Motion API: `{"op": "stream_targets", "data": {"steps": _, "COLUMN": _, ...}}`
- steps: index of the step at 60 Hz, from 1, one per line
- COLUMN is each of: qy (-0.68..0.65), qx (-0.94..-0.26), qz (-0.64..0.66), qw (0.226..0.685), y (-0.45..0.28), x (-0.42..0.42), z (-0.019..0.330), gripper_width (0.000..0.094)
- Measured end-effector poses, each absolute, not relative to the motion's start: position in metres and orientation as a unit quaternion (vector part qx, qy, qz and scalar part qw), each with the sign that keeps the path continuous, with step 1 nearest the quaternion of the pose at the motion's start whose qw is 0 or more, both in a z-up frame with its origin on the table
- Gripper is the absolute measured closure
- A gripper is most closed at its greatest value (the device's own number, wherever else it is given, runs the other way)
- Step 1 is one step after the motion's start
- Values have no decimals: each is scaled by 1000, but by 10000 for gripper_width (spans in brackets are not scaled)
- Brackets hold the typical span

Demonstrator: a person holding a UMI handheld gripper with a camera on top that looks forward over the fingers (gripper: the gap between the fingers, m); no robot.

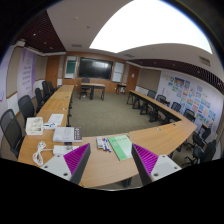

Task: Unplug charger

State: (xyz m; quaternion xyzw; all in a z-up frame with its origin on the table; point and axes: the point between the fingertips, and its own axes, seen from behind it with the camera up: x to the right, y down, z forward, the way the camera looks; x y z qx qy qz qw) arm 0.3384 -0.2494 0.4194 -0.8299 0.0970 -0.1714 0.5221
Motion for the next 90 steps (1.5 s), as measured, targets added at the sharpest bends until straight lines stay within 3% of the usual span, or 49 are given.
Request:
{"op": "stream_targets", "data": {"steps": 10, "qy": 102, "qx": -848, "qz": -162, "qw": 494, "y": -263, "x": 348, "z": 384, "gripper_width": 85}}
{"op": "stream_targets", "data": {"steps": 33, "qy": 67, "qx": -903, "qz": -105, "qw": 412, "y": -219, "x": 292, "z": 196, "gripper_width": 80}}
{"op": "stream_targets", "data": {"steps": 49, "qy": 8, "qx": -897, "qz": -25, "qw": 441, "y": -76, "x": 193, "z": 96, "gripper_width": 76}}
{"op": "stream_targets", "data": {"steps": 64, "qy": 4, "qx": -884, "qz": -43, "qw": 466, "y": 63, "x": 187, "z": 51, "gripper_width": 109}}
{"op": "stream_targets", "data": {"steps": 74, "qy": 18, "qx": -884, "qz": -44, "qw": 465, "y": 110, "x": 194, "z": 26, "gripper_width": 243}}
{"op": "stream_targets", "data": {"steps": 81, "qy": 24, "qx": -881, "qz": -57, "qw": 470, "y": 120, "x": 200, "z": 25, "gripper_width": 539}}
{"op": "stream_targets", "data": {"steps": 90, "qy": 38, "qx": -883, "qz": -37, "qw": 466, "y": 119, "x": 198, "z": 24, "gripper_width": 631}}
